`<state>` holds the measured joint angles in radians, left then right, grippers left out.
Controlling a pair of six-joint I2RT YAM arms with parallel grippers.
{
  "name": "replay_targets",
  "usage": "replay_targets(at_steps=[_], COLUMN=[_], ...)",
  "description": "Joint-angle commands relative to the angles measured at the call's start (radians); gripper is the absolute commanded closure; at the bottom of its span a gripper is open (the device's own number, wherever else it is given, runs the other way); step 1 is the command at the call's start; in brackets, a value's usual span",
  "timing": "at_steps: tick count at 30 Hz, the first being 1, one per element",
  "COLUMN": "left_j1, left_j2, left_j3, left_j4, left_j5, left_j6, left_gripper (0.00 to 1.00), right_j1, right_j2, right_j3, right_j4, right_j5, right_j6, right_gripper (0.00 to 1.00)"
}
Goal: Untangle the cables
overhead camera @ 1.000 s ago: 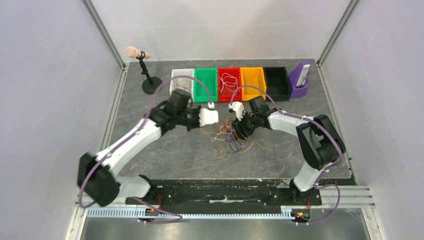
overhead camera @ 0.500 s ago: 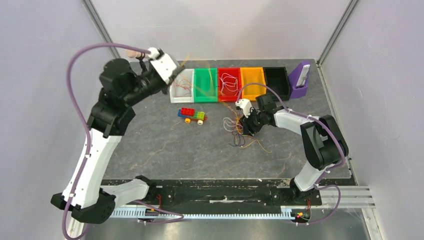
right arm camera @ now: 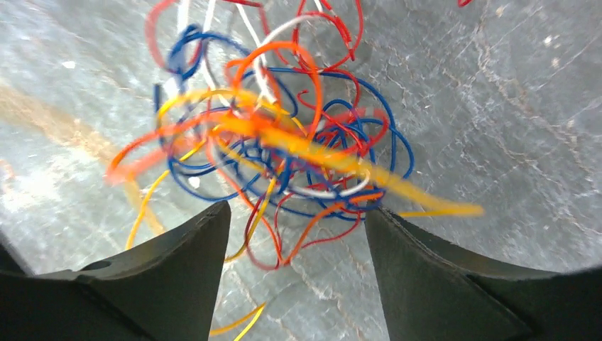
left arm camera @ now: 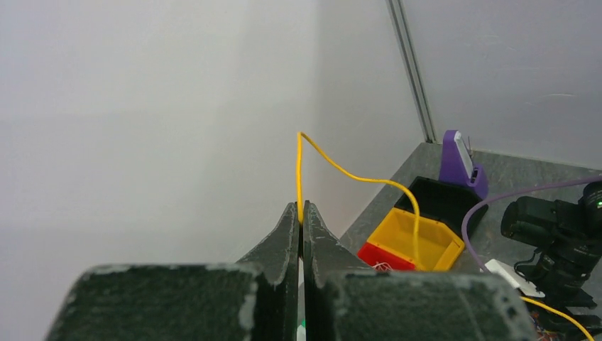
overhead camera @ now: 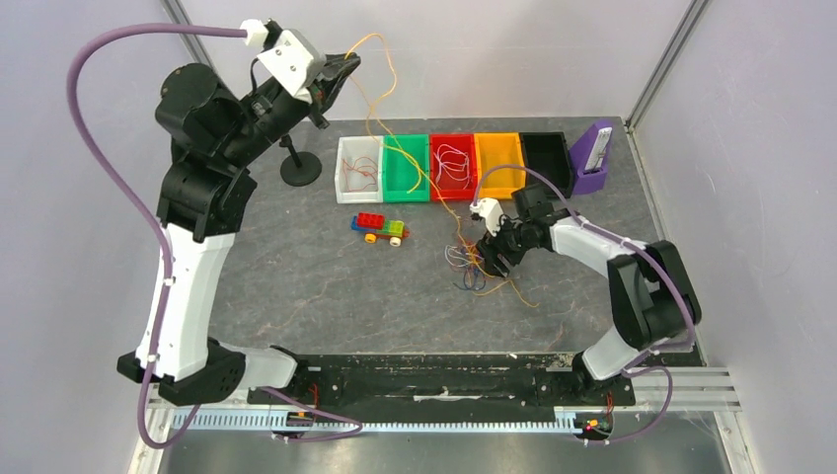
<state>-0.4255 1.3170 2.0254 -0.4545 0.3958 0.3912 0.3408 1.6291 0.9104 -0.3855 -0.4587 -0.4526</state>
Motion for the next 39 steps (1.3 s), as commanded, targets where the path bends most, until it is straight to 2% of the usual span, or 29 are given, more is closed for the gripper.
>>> replay_targets(at_steps=[1,7,10,15,19,22,26,29,31,33,34,39], left_j1=[0.005,0.003,0.003,0.003,0.004,0.003,0.004,0.003,0.003,0.004,0.003,0.005], left_j2=[0.036,0.043,0.05,0.066,0.072,0.078,0.078,0.076,0.076,0.077,0.077,0.05], left_j3=[0.014,-0.054,-0.056,-0.023,-0.009,0.001,0.007,0.007,0.007,0.006,0.002,-0.083], left_j4=[0.065,0.131,0.153,0.148,0.151,0.151,0.143,0.141,0.14,0.139,0.137,0.158], left_j5=[0.059,0.118,0.108,0.077,0.063,0.06,0.051,0.043,0.042,0.039,0.033,0.002], left_j6=[-0.103,-0.177,-0.183,-0.166,-0.155,-0.159,-0.157,-0.155,-0.159,-0.162,-0.165,-0.198], left_gripper=[0.98,0.98,0.98,0.98,0.98,0.98,0.98,0.98,0.98,0.98,0.98,0.98], right_j1=[-0.015,-0.054,-0.058,-0.041,0.026,0.079,0.093,0.103,0.106,0.107,0.107,0.107], right_j2=[-0.149,-0.247,-0.275,-0.319,-0.309,-0.276,-0.193,-0.137,-0.095,-0.081,-0.086,-0.193], right_j3=[0.088,0.214,0.245,0.135,0.054,-0.004,-0.044,-0.044,-0.016,0.008,0.018,0.077], right_j4=[-0.068,-0.044,-0.028,0.115,0.219,0.391,0.598,0.68,0.695,0.704,0.705,0.676], right_j5=[-0.108,-0.174,-0.282,-0.49,-0.462,-0.353,-0.258,-0.207,-0.194,-0.183,-0.182,-0.266], right_j6=[0.017,0.074,0.078,0.104,0.075,0.104,0.147,0.178,0.196,0.223,0.233,0.342], right_gripper=[0.24,0.21,0.17,0.11,0.1,0.11,0.21,0.29,0.51,0.93,1.0,1.0])
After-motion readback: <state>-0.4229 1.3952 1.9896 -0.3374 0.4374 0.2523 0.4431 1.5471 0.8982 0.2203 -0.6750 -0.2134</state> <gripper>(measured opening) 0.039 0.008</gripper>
